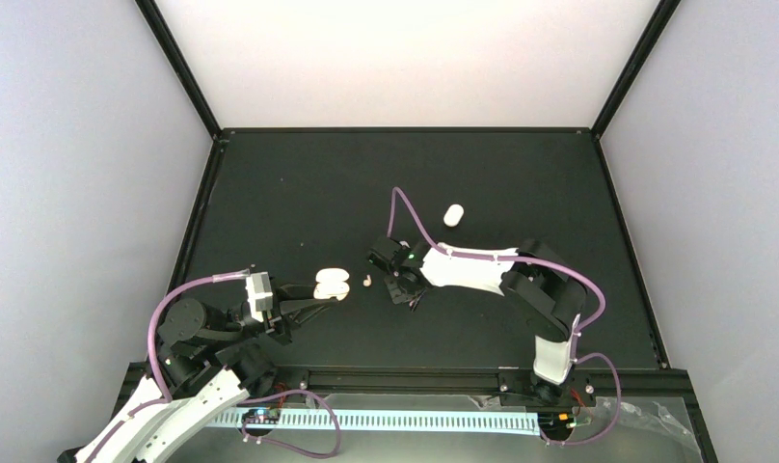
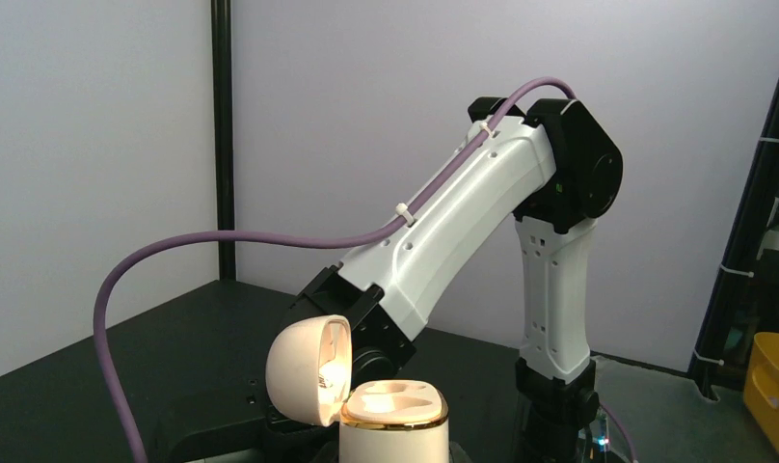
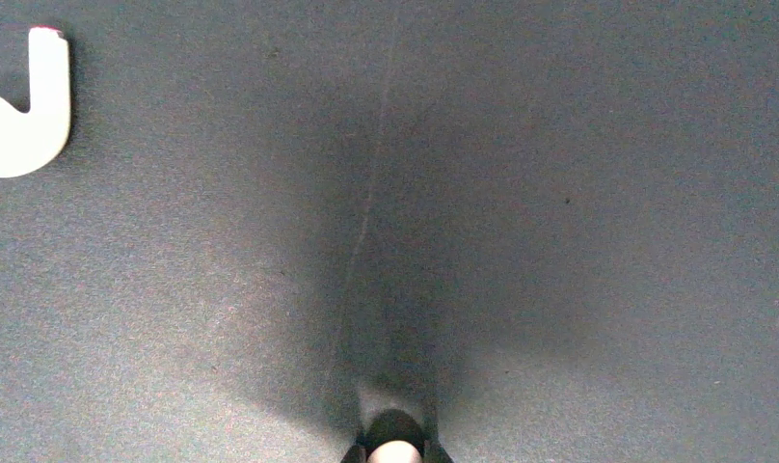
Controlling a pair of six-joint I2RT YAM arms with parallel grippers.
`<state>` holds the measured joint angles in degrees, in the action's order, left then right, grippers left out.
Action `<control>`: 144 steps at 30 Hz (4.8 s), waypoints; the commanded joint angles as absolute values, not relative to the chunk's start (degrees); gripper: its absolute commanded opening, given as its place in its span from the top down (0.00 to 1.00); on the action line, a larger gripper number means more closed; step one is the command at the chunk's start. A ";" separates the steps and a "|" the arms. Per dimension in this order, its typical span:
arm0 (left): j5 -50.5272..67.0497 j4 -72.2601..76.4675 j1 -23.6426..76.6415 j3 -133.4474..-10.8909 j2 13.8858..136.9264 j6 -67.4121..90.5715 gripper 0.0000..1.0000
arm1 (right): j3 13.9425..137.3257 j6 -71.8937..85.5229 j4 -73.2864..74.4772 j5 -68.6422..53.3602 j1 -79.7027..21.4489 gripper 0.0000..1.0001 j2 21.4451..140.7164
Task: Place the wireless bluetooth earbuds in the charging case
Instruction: Pick up the earbud from the center of the board, then place the earbud in the charging case.
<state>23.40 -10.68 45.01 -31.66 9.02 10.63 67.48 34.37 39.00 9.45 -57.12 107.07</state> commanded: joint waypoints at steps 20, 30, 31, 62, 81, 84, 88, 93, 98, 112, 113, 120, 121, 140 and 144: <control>23.83 -9.68 45.10 -31.90 10.02 10.37 0.98 | 58.20 41.40 30.76 13.40 -56.47 0.99 98.86; 23.62 -9.80 45.11 -31.81 10.02 10.54 0.98 | 58.76 43.36 30.40 15.00 -56.44 0.99 94.83; 23.62 -9.76 45.09 -31.88 9.99 10.55 0.99 | 58.67 43.87 30.08 15.45 -56.43 0.99 93.84; 22.48 28.31 45.09 -44.87 37.67 10.73 0.99 | 58.33 10.28 -19.76 10.25 -56.49 0.99 47.88; 33.36 61.18 45.26 -40.35 49.33 17.00 0.99 | 57.82 5.14 -28.11 -10.94 -56.72 0.99 46.49; 34.77 64.42 45.57 -39.40 50.40 17.95 0.98 | 57.71 4.76 -27.78 -12.83 -57.63 0.99 46.45; 35.39 66.79 45.79 -37.81 51.16 18.91 0.98 | 57.13 3.27 -26.71 -14.65 -59.56 0.99 46.39; 35.67 68.31 46.05 -36.75 51.98 20.64 0.98 | 56.32 -0.10 -26.15 -13.82 -62.67 0.99 46.95; 35.05 67.08 46.10 -36.14 51.86 21.26 0.98 | 55.40 0.11 -27.57 -13.78 -63.32 0.99 47.96; 35.15 63.42 46.07 -35.91 51.86 22.50 0.98 | 54.78 1.03 -28.13 -13.89 -63.37 0.99 50.62; 35.22 63.39 46.09 -35.94 51.86 22.50 0.98 | 54.81 0.98 -27.97 -13.89 -63.37 0.99 50.62; 35.62 62.30 46.14 -36.21 51.52 21.98 0.98 | 55.07 0.55 -26.65 -13.46 -63.37 0.99 50.80; 35.65 62.15 46.14 -36.21 51.44 21.93 0.99 | 55.11 0.46 -26.29 -13.45 -63.36 0.99 50.80; 36.61 61.87 46.23 -36.21 51.03 21.53 0.98 | 55.47 -0.91 -22.69 -12.60 -63.37 0.99 50.27; 36.60 61.94 46.23 -36.21 50.92 21.61 0.98 | 55.38 -1.44 -22.38 -12.03 -63.37 0.99 50.19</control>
